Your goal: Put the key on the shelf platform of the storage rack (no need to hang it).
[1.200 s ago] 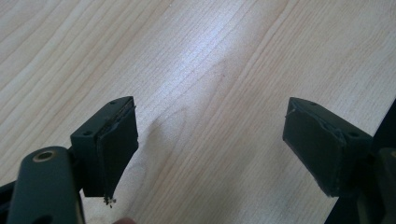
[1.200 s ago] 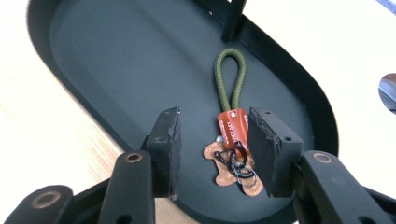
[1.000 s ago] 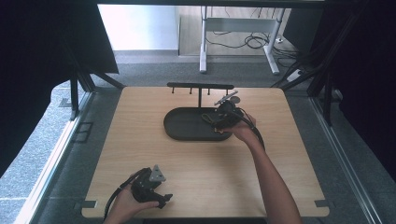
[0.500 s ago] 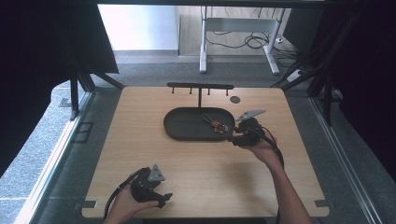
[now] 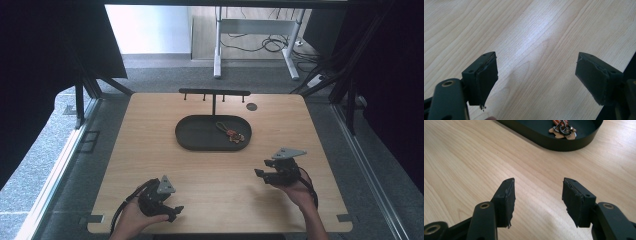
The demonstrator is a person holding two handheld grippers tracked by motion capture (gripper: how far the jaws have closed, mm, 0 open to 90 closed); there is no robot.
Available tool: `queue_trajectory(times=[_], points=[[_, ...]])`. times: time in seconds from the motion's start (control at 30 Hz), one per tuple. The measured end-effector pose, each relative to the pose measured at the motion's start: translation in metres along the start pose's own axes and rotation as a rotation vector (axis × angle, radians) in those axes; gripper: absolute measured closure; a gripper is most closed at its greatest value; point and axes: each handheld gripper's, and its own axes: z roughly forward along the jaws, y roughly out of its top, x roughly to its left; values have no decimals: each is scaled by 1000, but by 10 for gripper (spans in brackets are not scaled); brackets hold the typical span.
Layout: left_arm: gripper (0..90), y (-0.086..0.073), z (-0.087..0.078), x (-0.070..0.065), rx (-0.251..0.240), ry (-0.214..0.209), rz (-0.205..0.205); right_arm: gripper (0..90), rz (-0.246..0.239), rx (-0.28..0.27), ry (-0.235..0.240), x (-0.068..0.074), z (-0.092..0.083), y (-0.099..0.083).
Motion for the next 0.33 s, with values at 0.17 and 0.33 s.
queue_trajectory(times=[0.17, 0.33], points=[[187, 0, -1, 0, -2, -3, 3, 421, -10, -24, -12, 4, -8, 1], [187, 0, -4, 2, -20, 1, -8, 392, -14, -28, -18, 5, -10, -4]])
